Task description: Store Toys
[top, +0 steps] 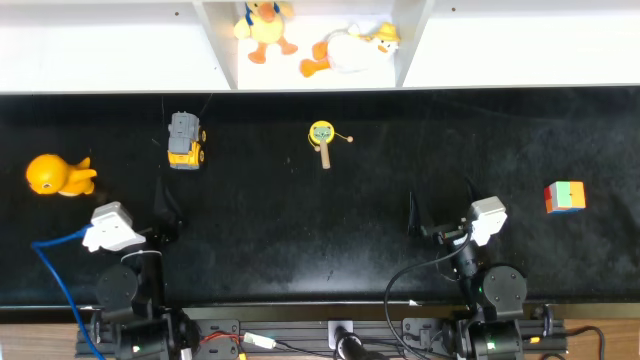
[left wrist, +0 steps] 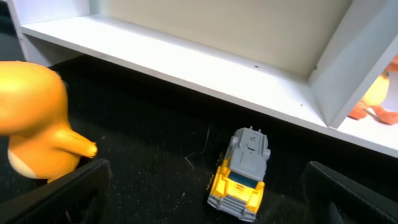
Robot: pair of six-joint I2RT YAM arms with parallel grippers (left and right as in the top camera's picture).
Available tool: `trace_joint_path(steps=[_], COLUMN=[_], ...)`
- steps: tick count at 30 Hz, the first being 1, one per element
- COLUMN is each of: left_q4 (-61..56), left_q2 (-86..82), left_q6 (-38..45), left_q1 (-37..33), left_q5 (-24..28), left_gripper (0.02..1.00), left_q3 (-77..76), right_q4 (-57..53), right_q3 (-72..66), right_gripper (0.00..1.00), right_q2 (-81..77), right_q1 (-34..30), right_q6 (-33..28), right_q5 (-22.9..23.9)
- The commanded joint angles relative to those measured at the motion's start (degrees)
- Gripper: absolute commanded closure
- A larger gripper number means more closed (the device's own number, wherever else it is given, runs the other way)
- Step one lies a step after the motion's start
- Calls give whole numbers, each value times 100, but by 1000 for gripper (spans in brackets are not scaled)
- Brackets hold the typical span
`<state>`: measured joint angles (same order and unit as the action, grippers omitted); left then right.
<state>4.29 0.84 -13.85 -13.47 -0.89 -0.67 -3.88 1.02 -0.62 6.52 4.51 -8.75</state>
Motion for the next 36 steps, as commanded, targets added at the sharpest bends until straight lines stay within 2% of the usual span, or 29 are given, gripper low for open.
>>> trace_joint_path(steps=[1,5,8,10,16,19,22,24,27,32,36], left_q4=[-129,-271,385,1014,2931,3692,4583,5132,5733,5943,5880], left_q2=[-68,-55,107,398,2118,3213,4419,5132,6118,7012,7311], left_q6=[-144,-162,-339,-122,647,774,804,776,820,1355,1985], left_q1=[33,33,31,31,31,31,-9,-192,-754,-1714,-2452], left_q5=[155,789,887,822,-179,-629,-1443,-1757,-1622,-942,70], left_gripper=[20,20,23,20,23,20,25,23,23,23,23], left_q3=[20,-142,-800,-1471,-4109,-5617,-7156,-7943,-8765,-8935,-8924], right_q4=[26,26,26,26,26,26,26,26,26,26,26], right_q3=[-74,-74,-74,-74,-74,-74,-74,-74,-74,-74,-74], right_gripper=[7,7,7,5,5,5,5,5,5,5,5], right_q2=[42,42,42,42,42,42,42,42,42,42,42], right_q1=[17,17,17,17,17,17,17,17,17,15,17], right_q6=[44,44,44,44,44,44,44,44,44,44,44], right_q5=[-17,-20,-20,-17,-17,-17,-20,-17,-17,-17,-17])
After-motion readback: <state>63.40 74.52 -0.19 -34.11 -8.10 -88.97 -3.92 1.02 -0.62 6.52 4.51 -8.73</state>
